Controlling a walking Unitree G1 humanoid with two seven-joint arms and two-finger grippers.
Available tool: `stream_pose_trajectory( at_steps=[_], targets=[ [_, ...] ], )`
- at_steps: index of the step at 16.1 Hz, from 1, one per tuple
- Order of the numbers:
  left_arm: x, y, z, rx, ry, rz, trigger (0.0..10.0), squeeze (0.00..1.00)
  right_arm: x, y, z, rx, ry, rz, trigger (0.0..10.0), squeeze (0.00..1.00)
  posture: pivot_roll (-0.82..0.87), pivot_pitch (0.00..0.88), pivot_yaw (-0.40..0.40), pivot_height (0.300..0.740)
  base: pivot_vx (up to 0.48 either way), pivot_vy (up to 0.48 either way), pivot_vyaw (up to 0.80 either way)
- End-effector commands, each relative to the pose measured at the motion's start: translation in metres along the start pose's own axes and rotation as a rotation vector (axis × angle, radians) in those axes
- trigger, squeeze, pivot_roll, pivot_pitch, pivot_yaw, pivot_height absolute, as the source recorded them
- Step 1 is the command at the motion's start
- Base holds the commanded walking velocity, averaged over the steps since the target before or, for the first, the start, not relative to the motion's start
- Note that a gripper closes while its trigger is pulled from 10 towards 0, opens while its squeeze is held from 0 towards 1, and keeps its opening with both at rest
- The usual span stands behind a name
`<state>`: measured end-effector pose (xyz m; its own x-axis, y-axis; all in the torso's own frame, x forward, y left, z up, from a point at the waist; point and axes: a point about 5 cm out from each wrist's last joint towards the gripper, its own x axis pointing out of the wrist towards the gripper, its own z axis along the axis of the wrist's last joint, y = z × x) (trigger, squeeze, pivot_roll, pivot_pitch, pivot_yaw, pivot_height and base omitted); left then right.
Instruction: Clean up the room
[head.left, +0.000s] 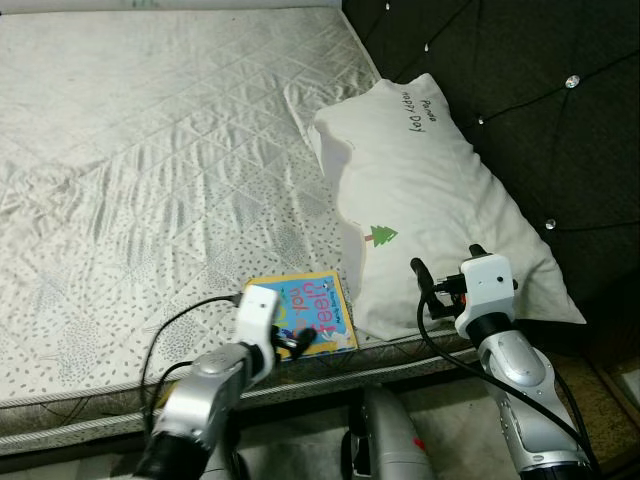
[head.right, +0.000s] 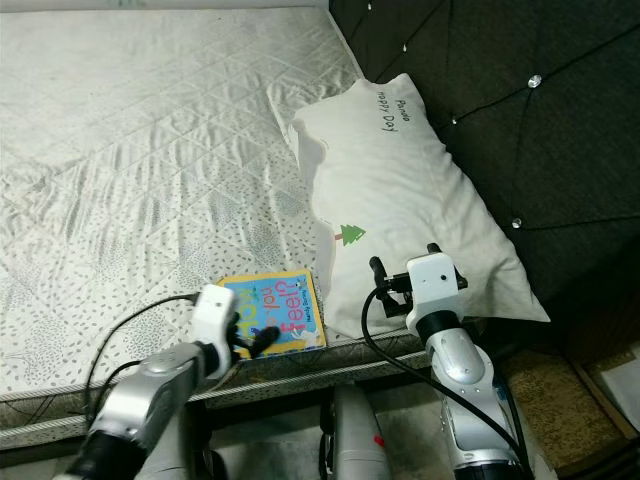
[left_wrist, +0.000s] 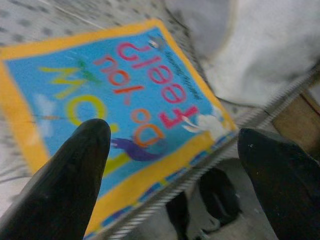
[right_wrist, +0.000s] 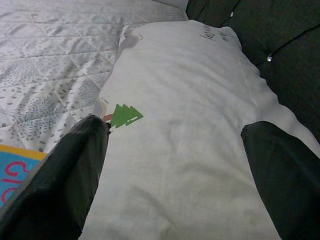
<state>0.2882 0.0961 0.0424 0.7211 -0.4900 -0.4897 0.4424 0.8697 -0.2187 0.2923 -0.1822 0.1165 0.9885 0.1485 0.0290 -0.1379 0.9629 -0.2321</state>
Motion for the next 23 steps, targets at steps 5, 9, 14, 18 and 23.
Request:
stream_pose_trajectory(
  at_steps=[5,9,14,18,23],
  targets=[
    [0.013,-0.016,-0.018,0.071,0.124,-0.07,10.0,0.97,-0.001,-0.005,-0.002,-0.008,0.003,-0.015,10.0,0.0,-0.1,0.155,-0.022,0.615,0.0,0.0,0.0],
    [0.017,-0.011,-0.033,-0.003,0.137,0.01,10.0,0.0,0.003,-0.001,0.0,-0.007,-0.006,-0.006,10.0,0.0,-0.11,0.152,-0.023,0.615,0.0,0.0,0.0],
    [0.023,0.002,-0.026,-0.268,0.039,0.149,10.0,0.0,0.009,0.003,0.001,-0.001,-0.014,0.012,10.0,0.0,-0.09,0.144,-0.039,0.615,0.0,0.0,0.0],
    [0.027,-0.003,-0.035,-0.306,0.068,0.14,10.0,0.0,0.013,0.005,0.004,0.0,-0.022,0.021,10.0,0.0,-0.09,0.142,-0.045,0.615,0.0,0.0,0.0],
    [0.035,-0.022,-0.044,-0.301,0.117,0.083,10.0,0.0,0.014,0.003,0.005,-0.003,-0.031,0.013,10.0,0.0,-0.09,0.141,-0.041,0.615,0.0,0.0,0.0]
  ],
)
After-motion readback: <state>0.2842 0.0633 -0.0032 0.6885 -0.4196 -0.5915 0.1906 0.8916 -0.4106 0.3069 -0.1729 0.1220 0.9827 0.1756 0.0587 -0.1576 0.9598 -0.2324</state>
